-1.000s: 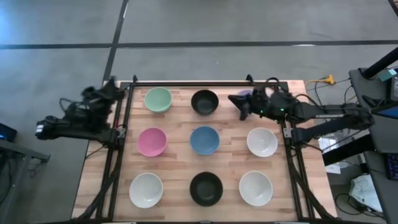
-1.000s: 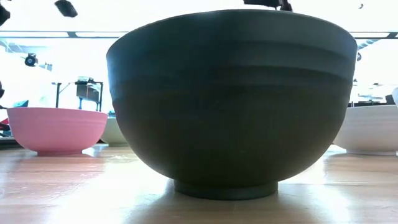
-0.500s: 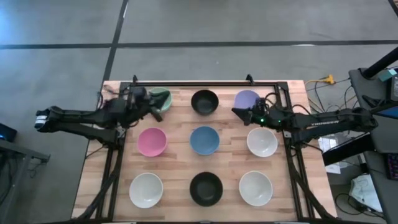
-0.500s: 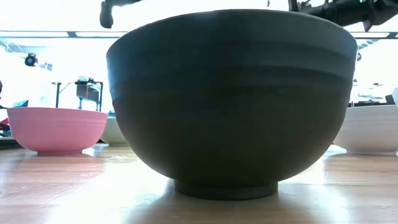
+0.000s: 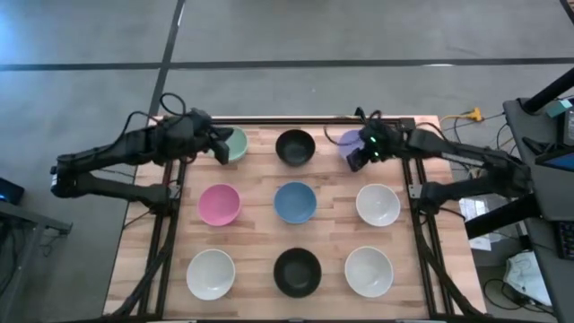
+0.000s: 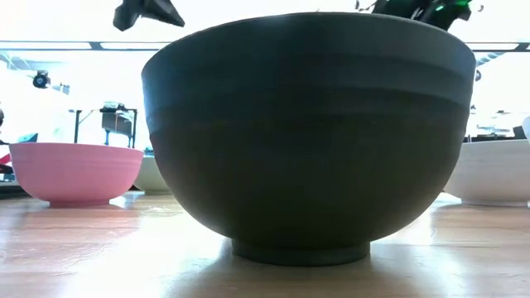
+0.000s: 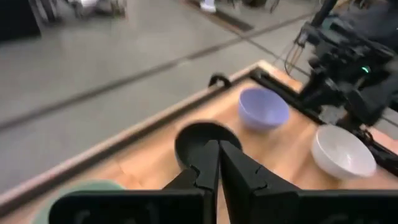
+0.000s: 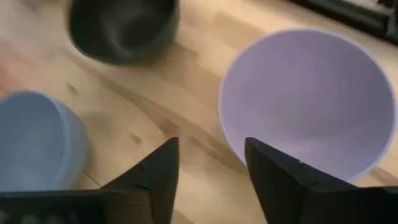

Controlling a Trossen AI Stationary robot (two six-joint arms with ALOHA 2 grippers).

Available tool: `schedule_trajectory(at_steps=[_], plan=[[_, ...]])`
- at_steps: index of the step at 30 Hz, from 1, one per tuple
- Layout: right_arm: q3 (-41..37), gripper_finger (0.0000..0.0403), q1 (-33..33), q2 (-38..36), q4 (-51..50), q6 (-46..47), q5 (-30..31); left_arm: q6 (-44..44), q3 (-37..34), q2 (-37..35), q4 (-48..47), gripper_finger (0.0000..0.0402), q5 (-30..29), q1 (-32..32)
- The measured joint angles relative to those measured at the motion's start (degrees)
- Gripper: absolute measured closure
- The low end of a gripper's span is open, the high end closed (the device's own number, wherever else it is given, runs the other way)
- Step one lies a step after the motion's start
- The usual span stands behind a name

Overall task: Nest bowls inside each other
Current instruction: Stack the purple bowl on top of the blue bowl

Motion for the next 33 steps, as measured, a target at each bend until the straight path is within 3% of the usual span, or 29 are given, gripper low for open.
schedule_trajectory(at_steps=[4,7,14,23,27,33], plan=[[5.53,0.0204,-3.58,10.26,-4.61,-9.35,-2.50,-0.40,-1.85,-0.72,-1.13,0.0402,12.68,5.19],[10.49,0.0205,-4.51,17.30,-8.59,-14.80,-2.66,-1.81,-2.34,-0.01,-0.90,0.0402,17.46,6.89],[18.24,0.0215,-4.53,28.17,-14.90,-21.56,-2.54,-3.24,-2.39,1.87,-1.02,0.0402,18.39,7.01],[19.60,0.0238,-4.55,35.25,-15.30,-24.25,-2.04,-3.24,-2.44,1.97,-1.43,0.0402,18.51,7.01],[18.82,0.0271,-4.55,37.41,-15.56,-24.83,-2.05,-2.82,-2.46,1.66,-1.63,0.0402,18.54,7.01],[18.99,0.0355,-4.53,36.86,-15.48,-24.78,-2.05,0.70,-2.48,1.49,-1.69,0.0402,18.54,6.99]])
